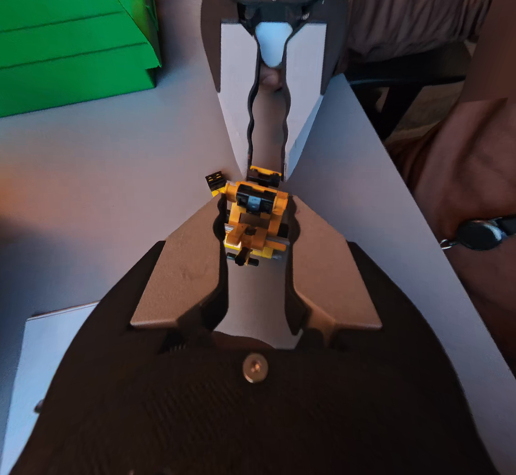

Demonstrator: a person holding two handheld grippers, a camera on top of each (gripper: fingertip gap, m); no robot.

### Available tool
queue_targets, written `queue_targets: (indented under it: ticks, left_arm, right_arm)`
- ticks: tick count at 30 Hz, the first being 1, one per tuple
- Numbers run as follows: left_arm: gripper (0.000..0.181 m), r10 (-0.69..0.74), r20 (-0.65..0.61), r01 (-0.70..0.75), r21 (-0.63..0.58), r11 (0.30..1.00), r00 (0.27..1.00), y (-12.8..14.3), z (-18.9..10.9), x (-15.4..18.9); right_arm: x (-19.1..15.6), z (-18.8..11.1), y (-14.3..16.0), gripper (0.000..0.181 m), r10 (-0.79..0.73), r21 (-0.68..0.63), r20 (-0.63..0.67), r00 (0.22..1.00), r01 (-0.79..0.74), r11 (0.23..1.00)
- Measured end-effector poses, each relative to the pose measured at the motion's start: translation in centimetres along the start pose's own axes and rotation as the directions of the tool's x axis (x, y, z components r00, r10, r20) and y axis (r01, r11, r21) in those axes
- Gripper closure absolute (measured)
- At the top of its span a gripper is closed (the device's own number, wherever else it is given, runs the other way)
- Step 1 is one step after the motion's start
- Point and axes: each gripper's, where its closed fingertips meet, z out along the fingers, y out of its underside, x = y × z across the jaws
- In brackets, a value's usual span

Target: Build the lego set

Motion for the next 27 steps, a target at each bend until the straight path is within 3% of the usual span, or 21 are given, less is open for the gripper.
queue_targets:
  ticks: [6,9,15,20,27]
  left_arm:
    - [0.141,-0.123,-0.13,0.151,0.241,0.959,0.984,-2.3,-2.1,0.3]
    - [0.141,-0.14,-0.148,0.176,0.27,0.947,0.979,-2.5,-2.3,0.3]
    - [0.141,-0.063,-0.027,0.066,0.141,0.988,0.998,-0.5,-0.7,-0.3]
    - [0.14,0.002,0.039,-0.003,0.006,1.0,0.999,0.7,-0.1,-0.2]
    - [0.143,0.006,0.032,-0.008,0.037,0.999,0.999,0.7,-1.0,-0.1]
  right_arm:
    - [-0.5,0.8,0.3,0.156,-0.04,-0.04,0.014,0.999,0.04,0.998]
    - [-0.6,0.6,0.4,0.15,-0.047,-0.053,0.01,0.999,0.047,0.997]
    - [0.3,-0.8,-2.0,0.146,0.049,0.076,0.003,0.999,-0.049,0.996]
    - [1.5,0.1,-1.5,0.15,0.113,0.065,-0.035,0.993,-0.11,0.992]
    - [2.7,-1.3,-0.3,0.15,0.133,0.054,-0.063,0.989,-0.13,0.99]
